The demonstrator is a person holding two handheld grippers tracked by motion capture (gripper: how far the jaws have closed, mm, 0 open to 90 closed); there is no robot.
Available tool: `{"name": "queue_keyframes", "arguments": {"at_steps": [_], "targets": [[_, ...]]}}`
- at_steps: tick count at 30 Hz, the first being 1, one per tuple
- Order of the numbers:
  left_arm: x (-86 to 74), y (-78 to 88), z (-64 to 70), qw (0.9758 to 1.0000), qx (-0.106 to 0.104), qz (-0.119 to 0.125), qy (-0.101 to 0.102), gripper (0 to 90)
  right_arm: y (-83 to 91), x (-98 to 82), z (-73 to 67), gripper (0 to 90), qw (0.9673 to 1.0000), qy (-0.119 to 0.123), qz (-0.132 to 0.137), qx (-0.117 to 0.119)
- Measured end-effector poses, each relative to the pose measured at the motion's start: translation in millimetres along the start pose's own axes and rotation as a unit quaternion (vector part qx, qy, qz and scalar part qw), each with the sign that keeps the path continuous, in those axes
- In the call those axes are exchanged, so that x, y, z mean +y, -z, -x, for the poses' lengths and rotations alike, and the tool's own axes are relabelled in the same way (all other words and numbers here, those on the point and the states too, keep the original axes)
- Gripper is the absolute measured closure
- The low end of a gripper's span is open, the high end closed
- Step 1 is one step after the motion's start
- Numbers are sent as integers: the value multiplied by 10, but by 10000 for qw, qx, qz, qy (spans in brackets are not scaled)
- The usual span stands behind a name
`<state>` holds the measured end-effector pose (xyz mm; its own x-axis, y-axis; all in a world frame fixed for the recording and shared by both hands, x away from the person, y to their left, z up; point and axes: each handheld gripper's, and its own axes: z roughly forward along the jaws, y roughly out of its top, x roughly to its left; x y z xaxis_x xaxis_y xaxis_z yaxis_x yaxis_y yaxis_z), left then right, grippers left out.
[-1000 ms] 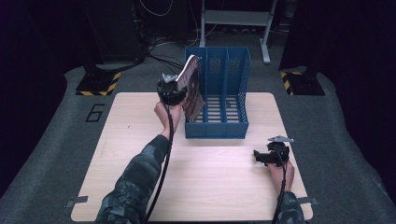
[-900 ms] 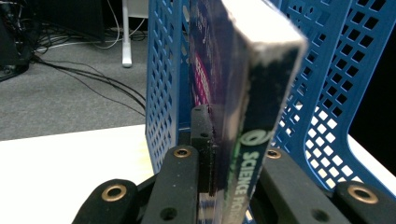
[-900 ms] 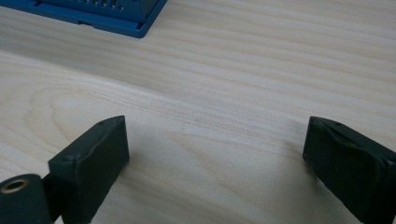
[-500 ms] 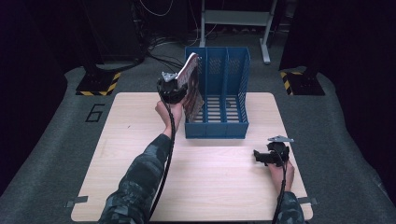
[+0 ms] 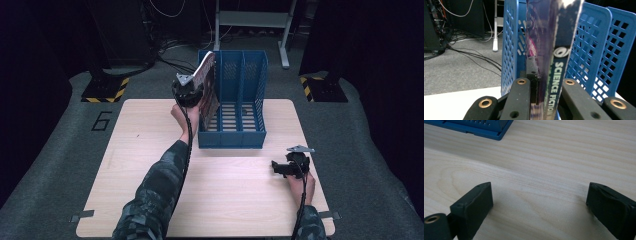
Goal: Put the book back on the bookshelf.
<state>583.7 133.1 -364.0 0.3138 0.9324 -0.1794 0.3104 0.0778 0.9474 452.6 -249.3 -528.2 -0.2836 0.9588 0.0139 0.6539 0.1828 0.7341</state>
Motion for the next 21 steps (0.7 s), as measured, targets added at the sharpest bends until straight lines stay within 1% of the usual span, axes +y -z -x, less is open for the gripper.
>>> {"name": "queue_keyframes", "arguments": {"at_steps": [1, 2, 3, 5, 6, 9, 10, 11, 12, 13, 14, 16, 17, 18, 19, 20, 21], "targets": [[-5, -17, -1, 10000, 10, 8, 16, 842, 0, 0, 1, 65, 10000, -1, 2, 7], [-11, -38, 5, 9999, 38, 72, 101, 842, 0, 0, 0, 65, 10000, -1, -2, -1], [-14, -47, -4, 9999, 25, 76, 99, 842, 0, 0, 0, 65, 10000, -2, 2, 7], [-22, -70, 0, 9999, 61, 107, 15, 842, 0, 0, 0, 65, 10000, -2, 1, 5], [-29, -86, 14, 9998, 83, 173, 88, 842, 1, 0, 0, 65, 10000, 0, -1, 6], [-45, -116, 13, 9994, 124, 306, 95, 842, -1, 0, 0, 65, 10000, 1, 4, -1], [-56, -117, 4, 9996, 82, 257, 50, 842, 0, 0, 0, 65, 10000, 0, 2, 6], [-72, -130, 9, 9996, 90, 278, 67, 841, 1, 0, 0, 65, 10000, -1, 1, 5], [-87, -145, 1, 9996, 109, 267, 40, 841, 1, 0, 0, 65, 10000, 1, 2, 5], [-106, -159, -6, 9995, 117, 268, 132, 841, 0, 0, 0, 65, 10000, 0, 3, 4], [-126, -176, -23, 9995, 75, 273, 172, 840, 1, 0, 0, 65, 10000, 2, 2, 5], [-155, -175, -38, 9993, 133, 302, 162, 840, 1, 0, 0, 66, 10000, 1, 1, 5], [-163, -171, -51, 9994, 108, 280, 144, 839, 1, -1, 0, 66, 10000, 1, 2, 5], [-167, -168, -53, 9995, 134, 269, 105, 838, 1, -1, 0, 66, 10000, 1, 2, 6], [-166, -161, -65, 9996, 123, 237, 42, 835, 1, -1, 0, 66, 10000, 0, 2, 5], [-158, -165, -84, 9999, 6, 156, 67, 825, 1, -1, 0, 66, 10000, 0, 1, 6], [-143, -155, -106, 9999, -108, 57, 63, 777, 3, -1, 1, 66, 10000, 5, -2, 22]]}}
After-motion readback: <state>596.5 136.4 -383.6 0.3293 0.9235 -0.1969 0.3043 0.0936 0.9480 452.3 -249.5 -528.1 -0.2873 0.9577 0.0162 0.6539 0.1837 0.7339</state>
